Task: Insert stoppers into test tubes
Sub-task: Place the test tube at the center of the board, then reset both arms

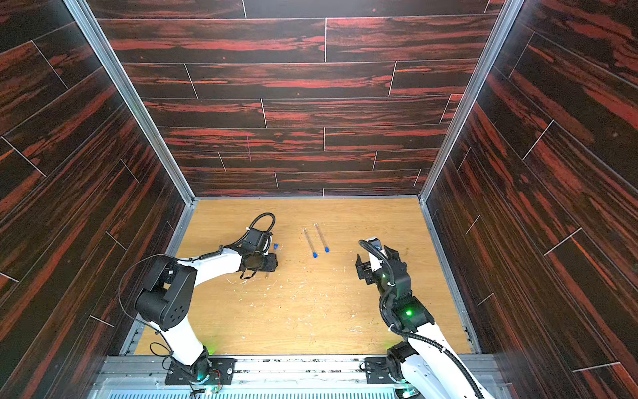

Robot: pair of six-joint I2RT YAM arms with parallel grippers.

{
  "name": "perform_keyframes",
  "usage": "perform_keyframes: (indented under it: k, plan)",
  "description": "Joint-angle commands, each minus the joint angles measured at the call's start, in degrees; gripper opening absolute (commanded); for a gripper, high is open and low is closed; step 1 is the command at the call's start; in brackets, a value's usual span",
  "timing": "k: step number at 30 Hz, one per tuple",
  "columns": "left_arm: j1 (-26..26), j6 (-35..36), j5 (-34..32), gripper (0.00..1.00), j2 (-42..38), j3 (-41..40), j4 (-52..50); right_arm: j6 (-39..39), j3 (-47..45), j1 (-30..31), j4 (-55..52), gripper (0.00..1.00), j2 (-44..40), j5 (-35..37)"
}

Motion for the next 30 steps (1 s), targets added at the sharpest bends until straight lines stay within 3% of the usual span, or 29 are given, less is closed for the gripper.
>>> perform_keyframes:
  k: [1,11,16,20,27,30]
  plan:
    - [-0.21,1.48,-1.49,0.57,-5.88,-0.71,-1.05,1.89,0.31,-0.46,0.91,0.91,0.55,0.08]
    - [1.24,12.72,-2.93,0.74,-19.69,-6.18,1.85,2.62,1.34,-1.33,2.16,0.91,5.57,1.32]
    - [8.71,14.99,0.39,0.84,-25.33,-8.84,3.06,1.43,3.51,-1.42,2.67,0.92,11.03,1.83]
    - [13.38,21.08,0.46,0.99,-29.66,-12.04,5.66,-1.18,-0.55,-1.81,14.01,0.93,15.57,2.9]
    - [19.9,23.87,-10.7,1.0,-31.77,-17.3,10.74,-1.02,-5.24,-3.11,39.03,0.93,29.33,9.83]
    - [22.3,23.61,-10.43,1.0,-30.26,-20.56,14.85,0.5,-7.35,-5.25,48.21,0.93,34.14,9.77]
